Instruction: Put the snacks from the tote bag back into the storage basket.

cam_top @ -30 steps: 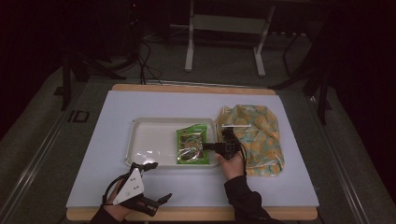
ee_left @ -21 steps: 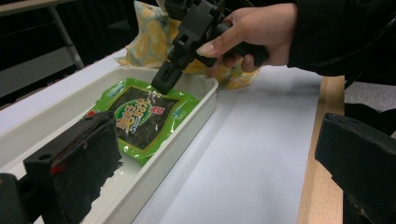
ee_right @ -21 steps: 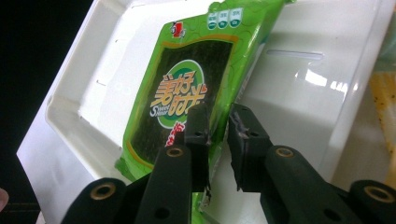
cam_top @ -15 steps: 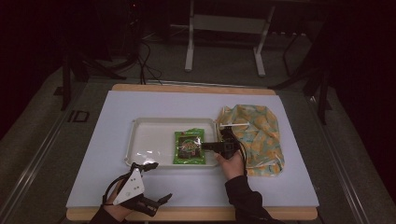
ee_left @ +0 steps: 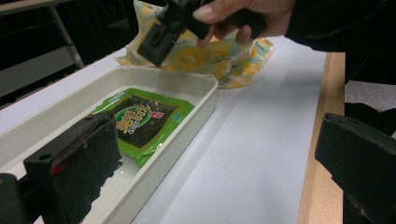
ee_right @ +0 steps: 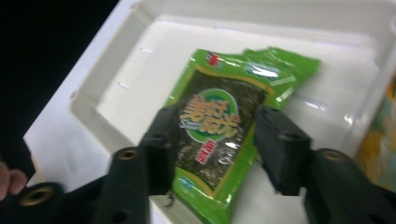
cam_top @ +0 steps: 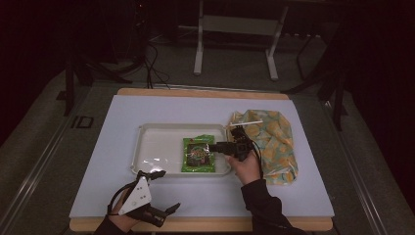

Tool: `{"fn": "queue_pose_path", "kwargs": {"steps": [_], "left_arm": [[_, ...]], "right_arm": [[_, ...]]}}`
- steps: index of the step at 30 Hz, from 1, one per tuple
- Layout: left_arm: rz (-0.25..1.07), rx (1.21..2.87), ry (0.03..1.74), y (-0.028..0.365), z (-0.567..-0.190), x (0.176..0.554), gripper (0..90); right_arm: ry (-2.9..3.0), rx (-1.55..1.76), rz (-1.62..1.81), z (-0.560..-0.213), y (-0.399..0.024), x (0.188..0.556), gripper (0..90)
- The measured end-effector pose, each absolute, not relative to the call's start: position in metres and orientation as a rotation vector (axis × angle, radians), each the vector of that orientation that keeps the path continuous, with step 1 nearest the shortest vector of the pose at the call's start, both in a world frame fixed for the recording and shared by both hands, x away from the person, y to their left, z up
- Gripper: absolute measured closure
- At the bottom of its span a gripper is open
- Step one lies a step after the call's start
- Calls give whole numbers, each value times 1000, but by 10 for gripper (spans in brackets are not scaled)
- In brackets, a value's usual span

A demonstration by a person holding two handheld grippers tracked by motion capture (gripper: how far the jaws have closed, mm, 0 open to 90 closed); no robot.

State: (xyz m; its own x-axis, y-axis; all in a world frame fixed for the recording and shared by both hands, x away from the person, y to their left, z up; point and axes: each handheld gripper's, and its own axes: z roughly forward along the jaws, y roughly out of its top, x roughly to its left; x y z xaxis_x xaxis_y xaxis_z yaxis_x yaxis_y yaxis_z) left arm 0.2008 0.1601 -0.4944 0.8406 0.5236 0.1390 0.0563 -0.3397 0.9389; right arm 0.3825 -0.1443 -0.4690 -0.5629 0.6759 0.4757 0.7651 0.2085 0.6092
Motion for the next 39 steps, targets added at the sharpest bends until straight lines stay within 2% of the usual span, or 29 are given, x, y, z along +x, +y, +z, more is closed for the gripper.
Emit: {"fn": "queue_pose_path", "kwargs": {"steps": [7,11,15,30,39], "left_arm": [[507,1873,438,160,-494,201,5],[508,1873,438,160,-494,201,5],[508,1874,438,160,-495,201,5],[505,1877,443,160,-495,202,5],[503,1875,445,160,-495,202,5]], "right_arm": [[-2511,-1328,-1334,-448,-139,378,330],[-2543,-1302,-1375,-439,-143,379,195],[-2623,-1309,-1361,-433,-146,379,133],[-2774,-1350,-1513,-411,-181,375,142],[-2789,-1429,-1556,-410,-210,371,143]]}}
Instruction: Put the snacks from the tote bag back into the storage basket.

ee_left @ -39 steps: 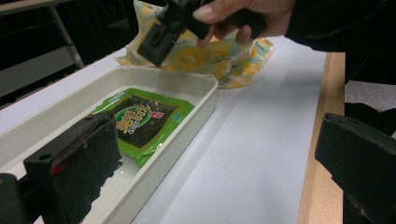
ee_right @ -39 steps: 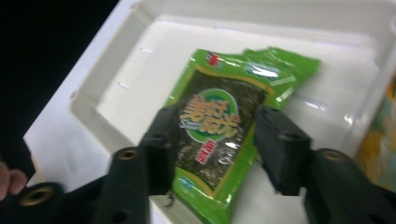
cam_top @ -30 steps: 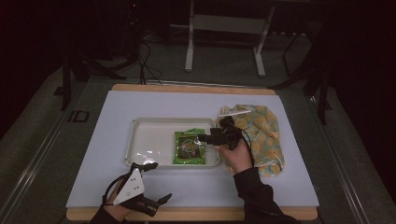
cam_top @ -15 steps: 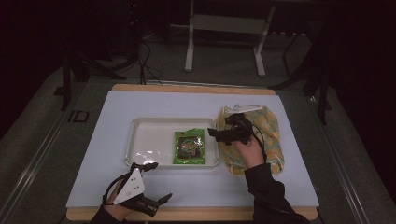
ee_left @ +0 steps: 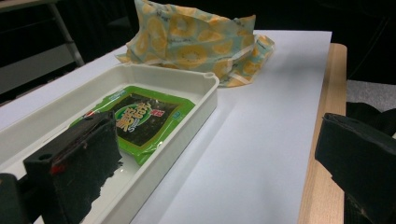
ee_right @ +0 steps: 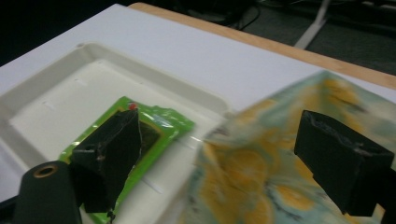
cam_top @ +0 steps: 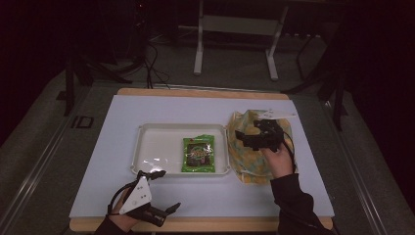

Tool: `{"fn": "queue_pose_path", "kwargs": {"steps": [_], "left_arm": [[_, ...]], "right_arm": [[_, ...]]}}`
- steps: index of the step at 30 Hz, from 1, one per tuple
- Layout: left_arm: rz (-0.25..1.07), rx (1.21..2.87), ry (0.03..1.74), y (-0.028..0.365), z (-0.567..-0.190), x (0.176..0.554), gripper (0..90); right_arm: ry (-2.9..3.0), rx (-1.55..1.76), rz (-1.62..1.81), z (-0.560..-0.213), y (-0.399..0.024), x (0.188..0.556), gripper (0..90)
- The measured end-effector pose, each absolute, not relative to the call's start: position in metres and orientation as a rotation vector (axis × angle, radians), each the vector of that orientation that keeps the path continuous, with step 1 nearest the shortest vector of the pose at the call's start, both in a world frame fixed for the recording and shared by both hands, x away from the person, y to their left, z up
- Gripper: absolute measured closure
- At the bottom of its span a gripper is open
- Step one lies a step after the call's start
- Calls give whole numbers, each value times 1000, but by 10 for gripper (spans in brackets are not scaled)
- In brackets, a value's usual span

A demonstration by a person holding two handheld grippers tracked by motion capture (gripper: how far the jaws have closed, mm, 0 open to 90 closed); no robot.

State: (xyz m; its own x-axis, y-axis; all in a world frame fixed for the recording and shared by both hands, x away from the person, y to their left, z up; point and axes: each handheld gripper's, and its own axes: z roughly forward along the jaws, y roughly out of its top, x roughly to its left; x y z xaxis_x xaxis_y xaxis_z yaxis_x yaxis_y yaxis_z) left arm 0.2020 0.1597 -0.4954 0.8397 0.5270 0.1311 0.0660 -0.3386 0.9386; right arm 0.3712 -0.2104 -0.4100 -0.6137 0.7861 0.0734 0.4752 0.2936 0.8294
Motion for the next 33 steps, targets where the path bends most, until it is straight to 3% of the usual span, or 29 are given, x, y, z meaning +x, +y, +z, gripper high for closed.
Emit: {"fn": "queue_pose_path", "kwargs": {"steps": [33], "left_arm": [[502,1891,443,158,-497,203,5]], "right_arm": [[1952,1252,1224,-451,-306,333,143]]}}
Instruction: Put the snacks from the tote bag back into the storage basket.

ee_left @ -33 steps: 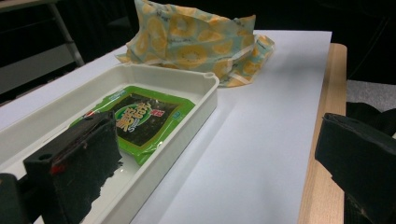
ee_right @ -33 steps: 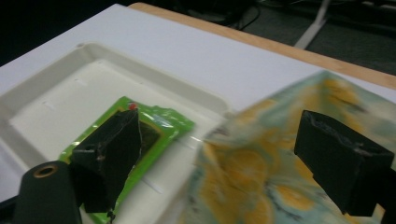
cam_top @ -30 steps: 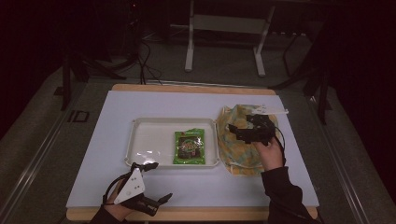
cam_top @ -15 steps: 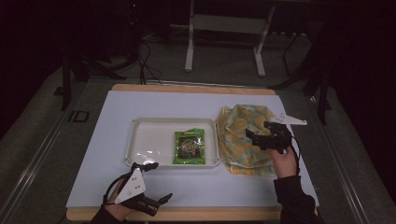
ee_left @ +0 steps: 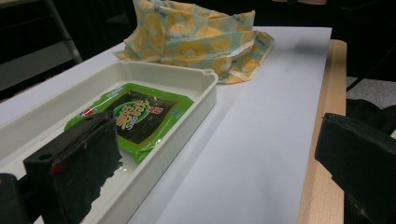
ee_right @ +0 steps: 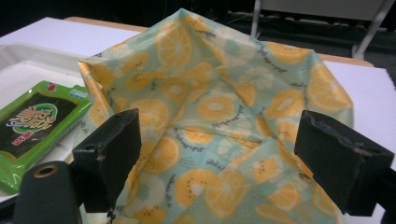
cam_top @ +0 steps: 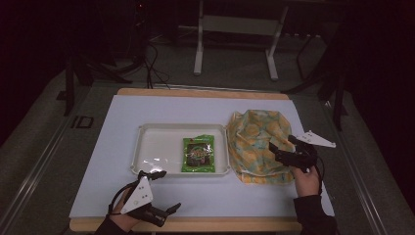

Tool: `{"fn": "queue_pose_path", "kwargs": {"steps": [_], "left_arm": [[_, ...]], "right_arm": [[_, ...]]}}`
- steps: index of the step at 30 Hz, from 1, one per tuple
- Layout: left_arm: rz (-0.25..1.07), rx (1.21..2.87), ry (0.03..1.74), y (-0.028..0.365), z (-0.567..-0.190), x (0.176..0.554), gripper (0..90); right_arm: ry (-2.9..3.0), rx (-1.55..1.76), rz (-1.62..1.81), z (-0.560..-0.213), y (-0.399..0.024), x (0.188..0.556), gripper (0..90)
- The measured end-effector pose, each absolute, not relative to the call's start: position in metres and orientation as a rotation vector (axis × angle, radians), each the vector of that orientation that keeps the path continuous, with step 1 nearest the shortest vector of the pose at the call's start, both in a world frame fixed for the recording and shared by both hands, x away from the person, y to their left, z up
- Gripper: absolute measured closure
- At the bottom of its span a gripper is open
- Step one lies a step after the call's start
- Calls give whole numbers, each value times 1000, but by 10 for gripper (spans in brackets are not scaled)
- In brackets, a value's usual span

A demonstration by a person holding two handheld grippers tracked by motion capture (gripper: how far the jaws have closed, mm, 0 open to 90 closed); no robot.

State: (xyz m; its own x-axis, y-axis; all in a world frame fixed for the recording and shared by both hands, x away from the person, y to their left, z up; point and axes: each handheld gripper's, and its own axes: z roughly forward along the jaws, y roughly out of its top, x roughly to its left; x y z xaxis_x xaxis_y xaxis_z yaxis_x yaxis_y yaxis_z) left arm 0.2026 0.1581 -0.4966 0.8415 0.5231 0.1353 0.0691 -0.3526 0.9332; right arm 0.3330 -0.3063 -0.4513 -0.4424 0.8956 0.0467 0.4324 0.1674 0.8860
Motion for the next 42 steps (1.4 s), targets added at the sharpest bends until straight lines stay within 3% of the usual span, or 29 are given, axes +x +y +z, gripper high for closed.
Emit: {"fn": "queue_pose_path", "kwargs": {"steps": [21,42], "left_arm": [[500,1887,438,158,-495,202,5],[487,1884,426,158,-494,202,5]], "right_arm": [[1841,1084,1207,-462,-321,301,136],[1836,1041,1211,-468,-322,302,136]]}}
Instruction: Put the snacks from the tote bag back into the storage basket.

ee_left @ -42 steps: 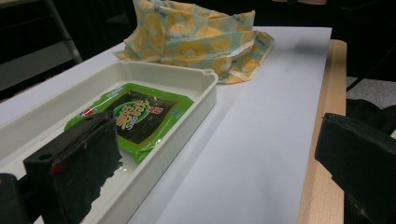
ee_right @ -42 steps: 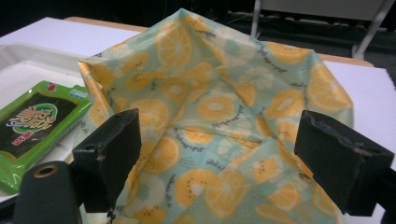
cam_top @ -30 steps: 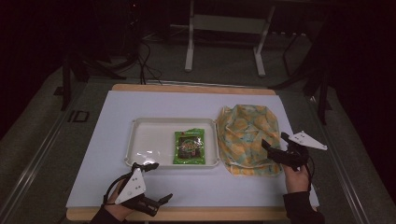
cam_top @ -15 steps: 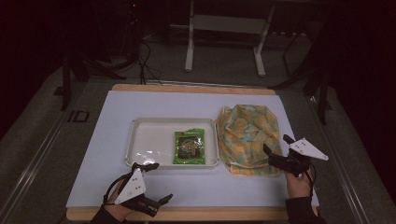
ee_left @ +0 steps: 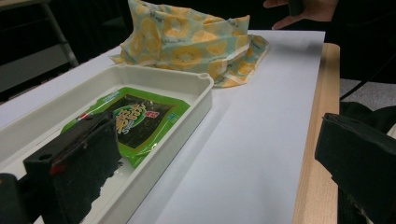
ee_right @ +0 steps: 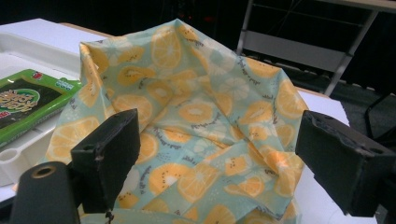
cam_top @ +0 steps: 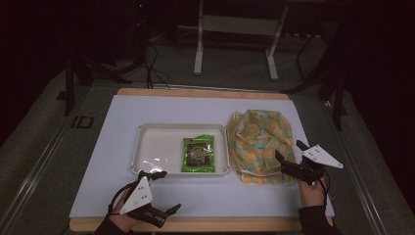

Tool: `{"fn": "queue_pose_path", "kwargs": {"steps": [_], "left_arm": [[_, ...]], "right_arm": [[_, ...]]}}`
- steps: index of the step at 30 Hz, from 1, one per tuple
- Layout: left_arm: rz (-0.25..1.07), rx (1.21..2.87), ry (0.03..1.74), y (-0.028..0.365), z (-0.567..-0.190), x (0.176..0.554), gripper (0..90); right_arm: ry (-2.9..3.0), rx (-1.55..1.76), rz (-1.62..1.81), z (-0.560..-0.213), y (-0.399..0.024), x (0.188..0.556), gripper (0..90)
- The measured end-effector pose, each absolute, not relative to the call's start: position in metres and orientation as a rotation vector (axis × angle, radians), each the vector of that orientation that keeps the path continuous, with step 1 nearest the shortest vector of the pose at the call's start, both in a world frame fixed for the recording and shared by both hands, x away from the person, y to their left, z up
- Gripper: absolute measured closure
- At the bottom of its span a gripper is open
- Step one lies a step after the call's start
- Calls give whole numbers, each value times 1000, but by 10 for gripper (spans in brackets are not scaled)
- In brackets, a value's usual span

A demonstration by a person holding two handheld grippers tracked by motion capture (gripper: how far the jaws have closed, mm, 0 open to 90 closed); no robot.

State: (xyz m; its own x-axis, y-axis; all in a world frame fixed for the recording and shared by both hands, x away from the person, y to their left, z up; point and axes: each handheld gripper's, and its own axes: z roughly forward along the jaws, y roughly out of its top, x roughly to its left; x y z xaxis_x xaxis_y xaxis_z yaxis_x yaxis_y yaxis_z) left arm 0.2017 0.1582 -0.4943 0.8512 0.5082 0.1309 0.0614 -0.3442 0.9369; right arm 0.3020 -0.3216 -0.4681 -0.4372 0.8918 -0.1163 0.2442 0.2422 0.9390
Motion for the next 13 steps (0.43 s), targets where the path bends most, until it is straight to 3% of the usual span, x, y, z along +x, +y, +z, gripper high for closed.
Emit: {"fn": "queue_pose_path", "kwargs": {"steps": [13], "left_arm": [[487,1882,433,158,-494,202,5]], "right_arm": [[1843,1036,1219,-470,-322,303,136]]}}
